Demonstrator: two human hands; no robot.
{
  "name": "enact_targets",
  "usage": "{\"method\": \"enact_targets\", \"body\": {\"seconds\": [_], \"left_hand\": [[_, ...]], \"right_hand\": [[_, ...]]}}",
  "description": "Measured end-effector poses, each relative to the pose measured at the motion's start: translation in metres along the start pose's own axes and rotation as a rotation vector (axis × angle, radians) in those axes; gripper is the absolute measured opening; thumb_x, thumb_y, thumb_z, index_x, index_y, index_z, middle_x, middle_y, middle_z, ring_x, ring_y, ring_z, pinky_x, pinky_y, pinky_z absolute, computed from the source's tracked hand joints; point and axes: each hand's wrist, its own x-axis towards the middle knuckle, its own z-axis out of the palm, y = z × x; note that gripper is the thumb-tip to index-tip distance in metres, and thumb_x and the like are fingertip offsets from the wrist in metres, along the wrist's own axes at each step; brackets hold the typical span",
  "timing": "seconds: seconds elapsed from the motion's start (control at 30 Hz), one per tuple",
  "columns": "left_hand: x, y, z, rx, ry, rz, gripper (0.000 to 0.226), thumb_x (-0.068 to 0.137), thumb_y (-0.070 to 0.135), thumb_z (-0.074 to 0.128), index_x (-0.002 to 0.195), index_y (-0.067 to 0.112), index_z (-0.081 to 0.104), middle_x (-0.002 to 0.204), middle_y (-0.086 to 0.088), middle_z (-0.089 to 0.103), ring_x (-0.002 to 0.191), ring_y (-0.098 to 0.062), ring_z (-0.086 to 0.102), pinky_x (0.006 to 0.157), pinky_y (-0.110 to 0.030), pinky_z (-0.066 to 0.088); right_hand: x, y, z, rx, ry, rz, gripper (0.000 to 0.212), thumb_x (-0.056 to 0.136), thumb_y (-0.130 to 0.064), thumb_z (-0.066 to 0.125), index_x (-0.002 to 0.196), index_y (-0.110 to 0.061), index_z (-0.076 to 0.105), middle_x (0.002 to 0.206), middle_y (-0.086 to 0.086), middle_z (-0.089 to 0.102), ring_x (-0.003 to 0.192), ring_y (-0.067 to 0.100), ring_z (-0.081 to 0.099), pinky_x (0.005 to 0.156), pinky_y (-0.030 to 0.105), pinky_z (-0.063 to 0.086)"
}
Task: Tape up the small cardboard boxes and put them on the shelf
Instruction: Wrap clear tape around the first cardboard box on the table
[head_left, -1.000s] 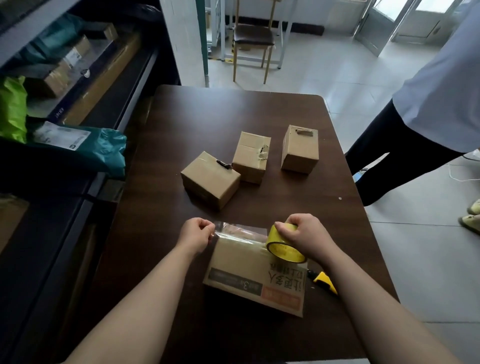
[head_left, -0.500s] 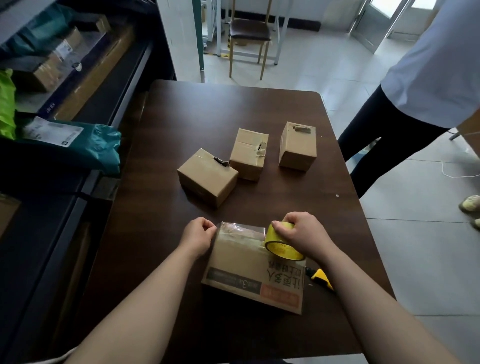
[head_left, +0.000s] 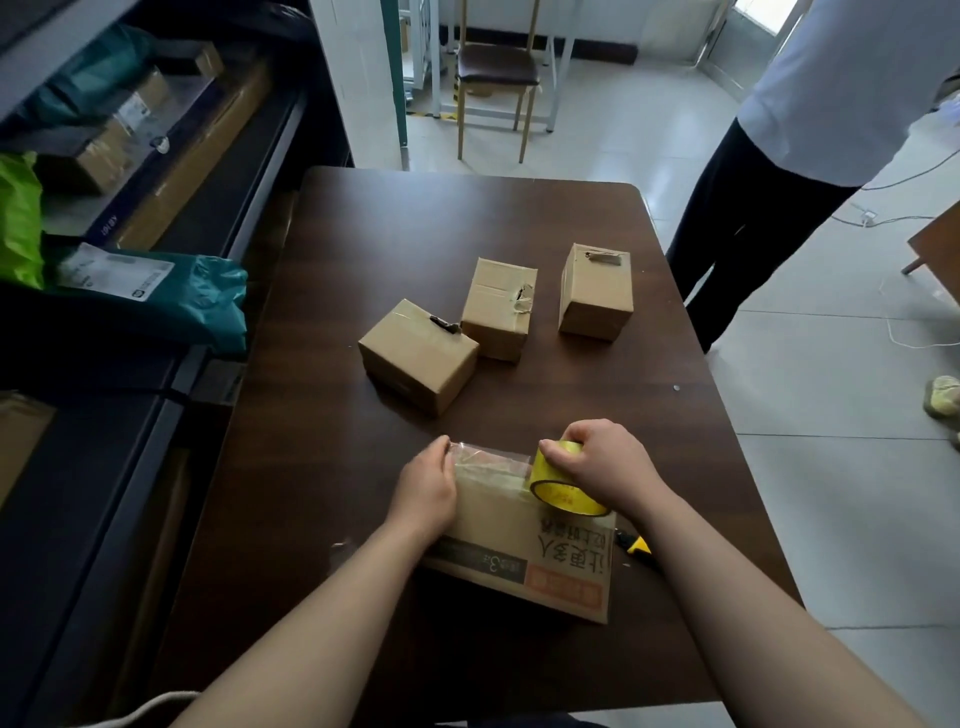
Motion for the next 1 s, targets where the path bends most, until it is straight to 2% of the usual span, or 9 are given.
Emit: {"method": "enact_targets", "body": {"seconds": [0.07,0.17,0.23,0.37,0.63,0.73,0.87,1.0], "left_hand": [[-0.009,-0.008,0.011,-0.017,-0.013,-0.017,0.044,0.104,0.028,0.032,0.145,0.016,0.040,0.142,-0.007,0.051,0.129,-0.026,0.047,0.105,-0.034,0.038],[-0.012,-0.015,0.015,-0.022,0.040,-0.009,0.036,0.103,0.036,0.028,0.126,0.025,0.054,0.116,-0.005,0.066,0.108,-0.029,0.059,0.088,-0.039,0.047],[-0.013,-0.015,0.015,-0.009,0.055,-0.012,0.035,0.103,0.037,0.026,0.120,0.028,0.055,0.110,-0.004,0.067,0.102,-0.030,0.060,0.085,-0.039,0.048],[-0.013,-0.015,0.016,0.017,0.066,-0.042,0.038,0.103,0.041,0.024,0.125,0.031,0.052,0.116,-0.006,0.066,0.106,-0.033,0.059,0.084,-0.038,0.044],[-0.013,-0.014,0.021,0.067,0.054,-0.052,0.040,0.103,0.042,0.023,0.130,0.033,0.052,0.118,-0.008,0.065,0.108,-0.034,0.058,0.082,-0.035,0.041],[-0.012,-0.016,0.022,0.072,0.051,-0.070,0.040,0.102,0.043,0.023,0.127,0.034,0.053,0.118,-0.009,0.065,0.107,-0.034,0.057,0.080,-0.035,0.039],[-0.011,-0.016,0.022,0.074,0.062,-0.083,0.039,0.102,0.043,0.024,0.123,0.033,0.056,0.116,-0.010,0.066,0.106,-0.035,0.057,0.082,-0.037,0.042],[-0.014,-0.011,0.022,0.097,0.069,-0.052,0.039,0.103,0.039,0.026,0.123,0.027,0.057,0.116,-0.013,0.065,0.108,-0.037,0.057,0.082,-0.038,0.041]], "right_hand": [[-0.002,-0.001,-0.003,-0.032,0.004,-0.011,0.032,0.087,-0.056,0.055,0.084,-0.027,0.066,0.083,-0.008,0.064,0.081,0.013,0.060,0.066,0.028,0.048],[-0.005,0.002,-0.005,-0.013,0.000,-0.005,0.035,0.087,-0.056,0.055,0.079,-0.024,0.066,0.079,-0.005,0.065,0.078,0.015,0.060,0.062,0.028,0.046],[-0.009,0.005,-0.007,0.010,0.003,0.000,0.036,0.087,-0.056,0.056,0.077,-0.022,0.066,0.077,-0.004,0.066,0.077,0.015,0.061,0.062,0.029,0.048],[-0.018,0.015,-0.016,-0.014,0.015,0.004,0.036,0.085,-0.057,0.059,0.075,-0.023,0.066,0.075,-0.007,0.064,0.075,0.013,0.061,0.058,0.026,0.046],[-0.037,0.032,-0.011,0.038,0.061,0.002,0.036,0.089,-0.056,0.054,0.074,-0.025,0.066,0.078,-0.006,0.065,0.077,0.014,0.061,0.067,0.032,0.053],[-0.046,0.035,-0.009,0.004,0.107,0.011,0.037,0.091,-0.052,0.051,0.072,-0.024,0.066,0.075,-0.005,0.065,0.077,0.017,0.061,0.065,0.030,0.050],[-0.056,0.055,-0.019,-0.113,0.110,0.067,0.040,0.091,-0.054,0.051,0.078,-0.022,0.070,0.079,-0.007,0.060,0.083,0.017,0.060,0.065,0.028,0.043],[-0.064,0.062,-0.012,-0.089,0.069,0.112,0.044,0.091,-0.055,0.050,0.061,-0.025,0.059,0.068,-0.010,0.057,0.076,0.016,0.057,0.062,0.028,0.040]]}}
